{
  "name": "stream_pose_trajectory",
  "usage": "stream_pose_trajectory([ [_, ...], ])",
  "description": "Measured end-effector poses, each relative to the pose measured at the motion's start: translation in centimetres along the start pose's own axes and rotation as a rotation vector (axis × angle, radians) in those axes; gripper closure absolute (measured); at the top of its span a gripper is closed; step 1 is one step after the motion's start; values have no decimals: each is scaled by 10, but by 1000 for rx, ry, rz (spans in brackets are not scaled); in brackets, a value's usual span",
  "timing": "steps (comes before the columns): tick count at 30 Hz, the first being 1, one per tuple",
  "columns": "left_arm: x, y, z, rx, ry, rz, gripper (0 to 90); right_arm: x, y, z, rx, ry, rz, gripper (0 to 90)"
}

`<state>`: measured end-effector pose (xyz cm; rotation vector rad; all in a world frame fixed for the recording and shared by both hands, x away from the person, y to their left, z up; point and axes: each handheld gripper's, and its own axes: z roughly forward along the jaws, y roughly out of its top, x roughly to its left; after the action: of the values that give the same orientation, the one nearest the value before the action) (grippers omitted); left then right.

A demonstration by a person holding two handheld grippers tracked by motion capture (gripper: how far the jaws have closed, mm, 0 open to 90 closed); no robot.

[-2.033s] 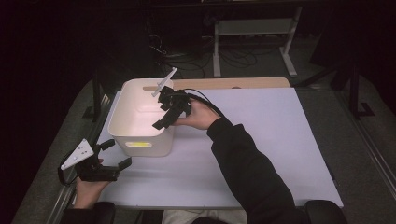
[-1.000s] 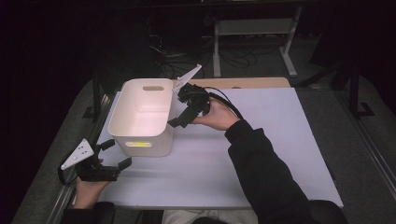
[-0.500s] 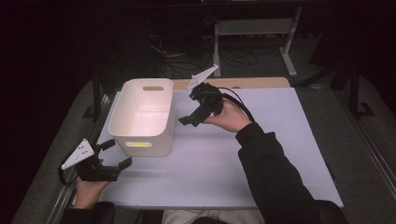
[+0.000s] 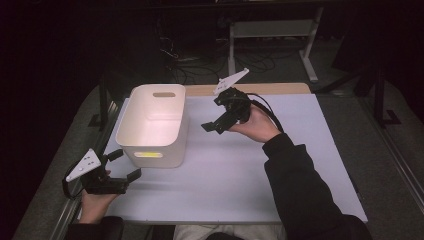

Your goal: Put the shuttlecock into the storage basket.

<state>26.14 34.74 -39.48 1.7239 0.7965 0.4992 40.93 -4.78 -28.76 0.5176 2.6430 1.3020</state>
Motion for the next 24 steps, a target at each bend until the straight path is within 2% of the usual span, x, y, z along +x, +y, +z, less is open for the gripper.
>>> stream_pose_trajectory([
  [9,0,0,0,0,1,-1,0,-5,-11,-10,-6,-16,21,0],
  [16,0,0,0,1,2,0,0,-12,-24,-23,-19,-36,52,0],
  [24,0,0,0,1,4,-1,0,-16,-40,-29,-16,-65,73,0],
])
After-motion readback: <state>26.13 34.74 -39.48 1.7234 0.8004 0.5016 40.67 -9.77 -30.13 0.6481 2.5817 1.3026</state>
